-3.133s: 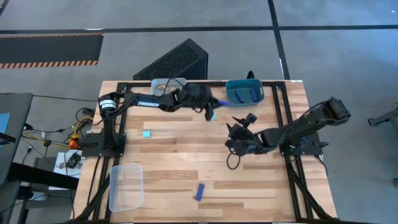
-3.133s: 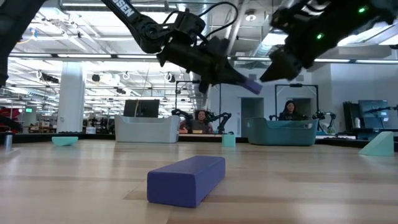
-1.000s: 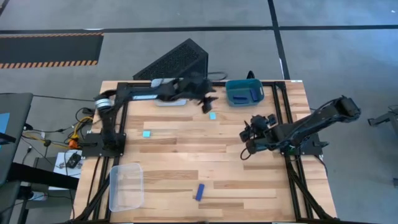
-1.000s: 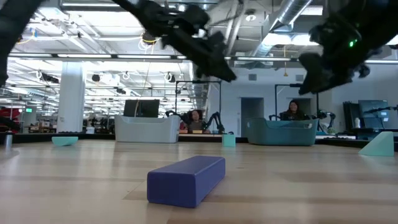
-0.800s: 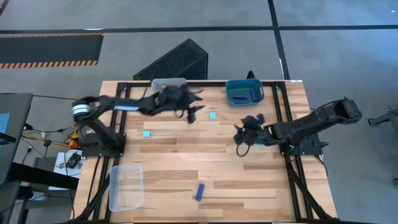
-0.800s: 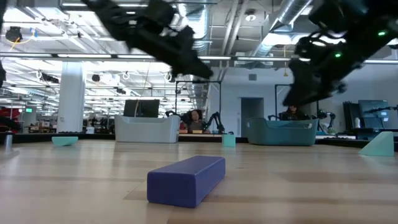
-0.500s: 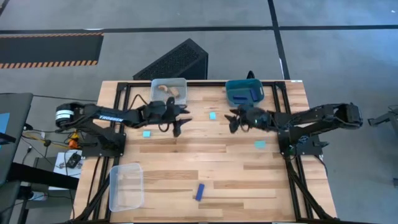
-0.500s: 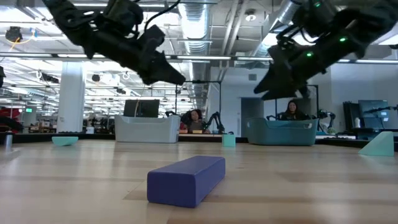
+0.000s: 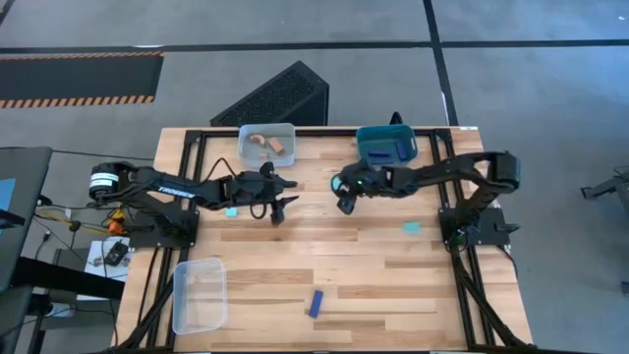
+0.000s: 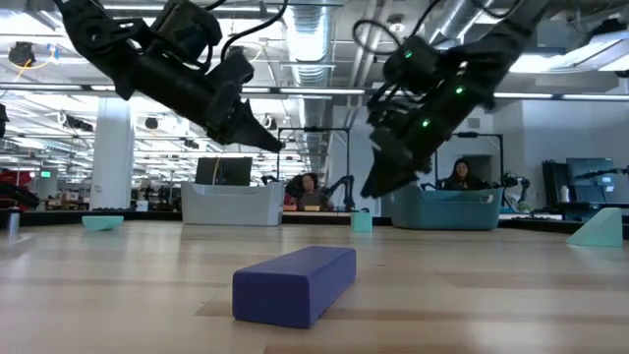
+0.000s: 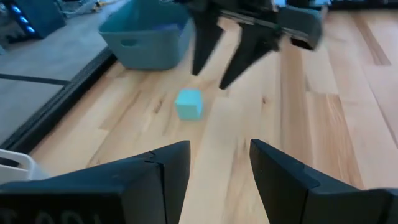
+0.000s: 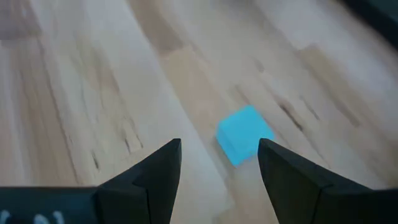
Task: Sort & place blocks by color
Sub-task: Put the violet block into the blue bin
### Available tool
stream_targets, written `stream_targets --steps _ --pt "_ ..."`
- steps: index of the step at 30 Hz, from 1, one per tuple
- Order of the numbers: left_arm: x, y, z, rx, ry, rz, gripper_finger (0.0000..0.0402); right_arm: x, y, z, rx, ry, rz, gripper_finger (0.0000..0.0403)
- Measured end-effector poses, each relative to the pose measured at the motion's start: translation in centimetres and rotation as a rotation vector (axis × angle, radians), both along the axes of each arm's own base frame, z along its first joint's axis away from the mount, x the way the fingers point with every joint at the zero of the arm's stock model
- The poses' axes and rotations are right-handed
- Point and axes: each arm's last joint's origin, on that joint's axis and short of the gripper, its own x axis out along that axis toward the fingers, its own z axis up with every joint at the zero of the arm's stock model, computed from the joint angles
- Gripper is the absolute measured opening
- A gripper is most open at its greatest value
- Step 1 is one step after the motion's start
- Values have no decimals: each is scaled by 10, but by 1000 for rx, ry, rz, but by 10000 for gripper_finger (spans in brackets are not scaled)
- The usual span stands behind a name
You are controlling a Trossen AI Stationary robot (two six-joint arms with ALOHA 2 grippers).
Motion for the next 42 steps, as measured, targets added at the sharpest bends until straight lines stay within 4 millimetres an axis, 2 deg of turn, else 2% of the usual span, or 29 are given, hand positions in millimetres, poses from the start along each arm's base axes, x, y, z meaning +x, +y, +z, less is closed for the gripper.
stream_targets --steps 4,8,13,18,23,29,33,37,42 --pt "-1 -4 -4 6 45 -22 158 10 -13 -5 -10 49 74 234" --pt "-3 -6 -8 -2 94 -28 158 16 -17 -9 11 72 96 234" --pt "-4 -6 -10 -5 115 -29 157 21 0 -8 25 76 134 234" --pt "-4 -6 -10 -5 122 -37 157 26 47 -2 46 72 301 234" --pt "-4 -7 -10 0 121 -74 157 38 109 0 105 -66 574 234" --pt "-3 -14 -10 -72 98 -60 157 49 184 -10 -37 -105 893 234" --pt "-1 -27 -10 -94 94 -98 157 62 229 -13 -66 -111 996 234" --pt "1 -44 -8 -99 70 -159 157 76 255 -9 -67 -58 1036 234" --pt "2 -62 -5 -106 41 -222 157 88 270 -7 -68 75 1057 234"
